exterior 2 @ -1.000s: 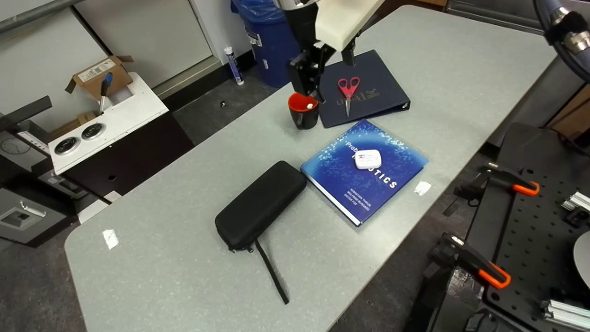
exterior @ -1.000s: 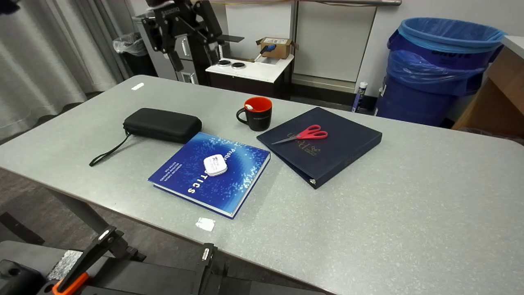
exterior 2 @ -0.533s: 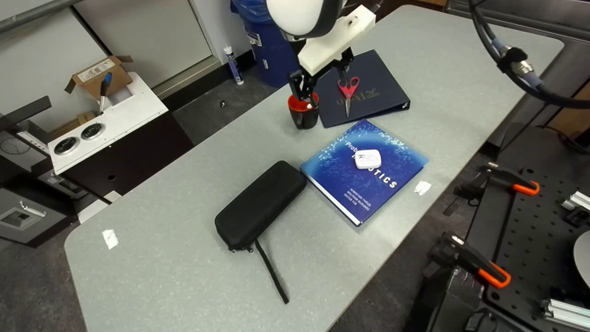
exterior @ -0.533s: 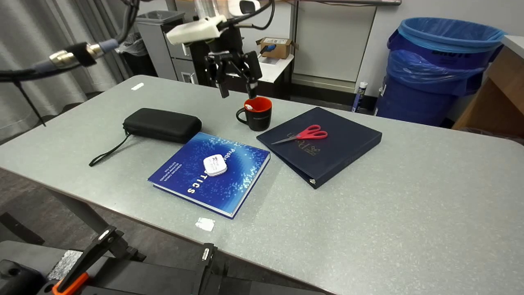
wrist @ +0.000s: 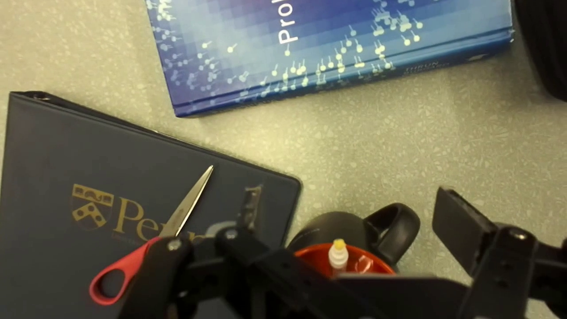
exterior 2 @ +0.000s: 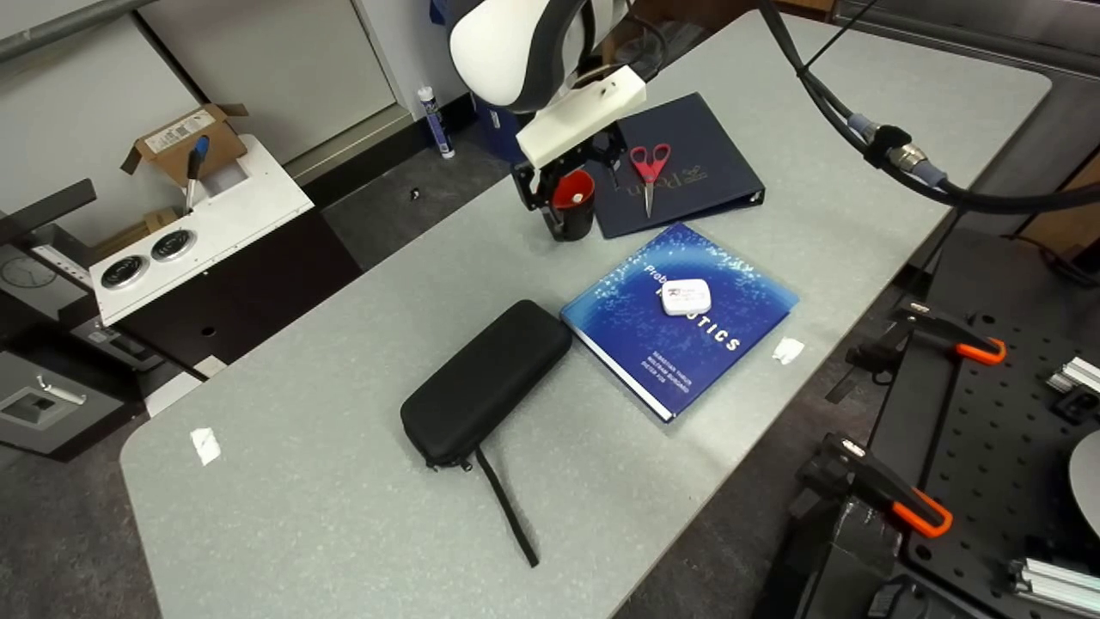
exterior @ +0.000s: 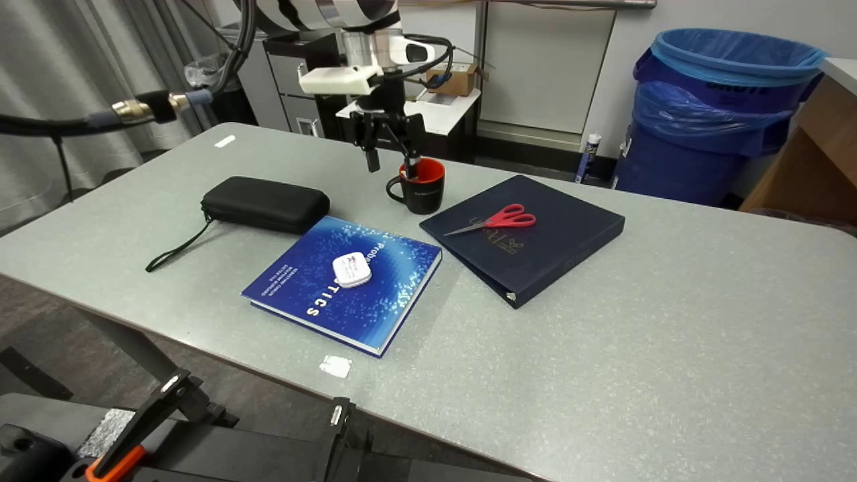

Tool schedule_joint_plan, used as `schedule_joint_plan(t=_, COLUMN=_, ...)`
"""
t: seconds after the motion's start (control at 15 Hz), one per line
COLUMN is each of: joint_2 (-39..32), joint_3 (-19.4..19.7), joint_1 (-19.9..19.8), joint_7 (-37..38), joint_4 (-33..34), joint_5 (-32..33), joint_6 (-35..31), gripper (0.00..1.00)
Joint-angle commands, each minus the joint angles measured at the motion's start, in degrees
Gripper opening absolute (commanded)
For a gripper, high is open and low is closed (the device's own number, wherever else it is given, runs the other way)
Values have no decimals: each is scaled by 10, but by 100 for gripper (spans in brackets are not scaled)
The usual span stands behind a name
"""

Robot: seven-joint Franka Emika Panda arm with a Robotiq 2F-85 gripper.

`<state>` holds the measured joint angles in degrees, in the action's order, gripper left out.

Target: Remove the pen from the mug

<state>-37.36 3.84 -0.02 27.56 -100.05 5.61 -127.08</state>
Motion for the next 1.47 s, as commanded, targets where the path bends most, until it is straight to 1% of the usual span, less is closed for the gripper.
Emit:
schedule_joint_plan(t=0.0, joint_2=-5, joint_3=17, joint_1=15, joint_7=2, joint_4=5, joint_5=-13, joint_6=-9, gripper=100)
schedule_joint_plan(t=0.53, joint_2=-26, joint_3=17, joint_1=7, joint_7=-1, joint_4=22, joint_5=-37, joint_6=-34, gripper=100)
schedule_joint_plan(t=0.6, joint_2=-25, joint_3=18, joint_1=8, joint_7=-1, joint_4=22, joint_5=-40, joint_6=-37, gripper=96)
schedule_joint_plan(t=0.67, joint_2=-25, joint_3=19, joint_1=7, joint_7=-1, joint_4=21, joint_5=-43, joint_6=-39, gripper=74)
schedule_joint_plan(t=0.8, joint_2=-19, joint_3=20, joint_1=6, joint_7=-2, joint_4=15, joint_5=-47, joint_6=-47, gripper=69)
schedule_joint_plan(t=0.87, joint_2=-19, joint_3=21, joint_1=7, joint_7=-2, joint_4=15, joint_5=-50, joint_6=-51, gripper=62)
schedule_joint_plan(t=0.93, joint_2=-20, joint_3=22, joint_1=6, joint_7=-3, joint_4=16, joint_5=-52, joint_6=-53, gripper=53)
schedule_joint_plan(t=1.07, joint_2=-21, joint_3=22, joint_1=5, joint_7=-4, joint_4=17, joint_5=-55, joint_6=-55, gripper=38)
schedule_joint_plan(t=1.13, joint_2=-22, joint_3=23, joint_1=6, joint_7=-4, joint_4=17, joint_5=-56, joint_6=-55, gripper=29)
schedule_joint_plan(t=1.27, joint_2=-22, joint_3=25, joint_1=7, joint_7=-1, joint_4=17, joint_5=-54, joint_6=-57, gripper=16)
schedule_joint_plan(t=1.33, joint_2=-21, joint_3=26, joint_1=8, joint_7=-1, joint_4=16, joint_5=-54, joint_6=-57, gripper=7)
schedule_joint_plan(t=1.4, joint_2=-19, joint_3=28, joint_1=10, joint_7=1, joint_4=13, joint_5=-51, joint_6=-59, gripper=1)
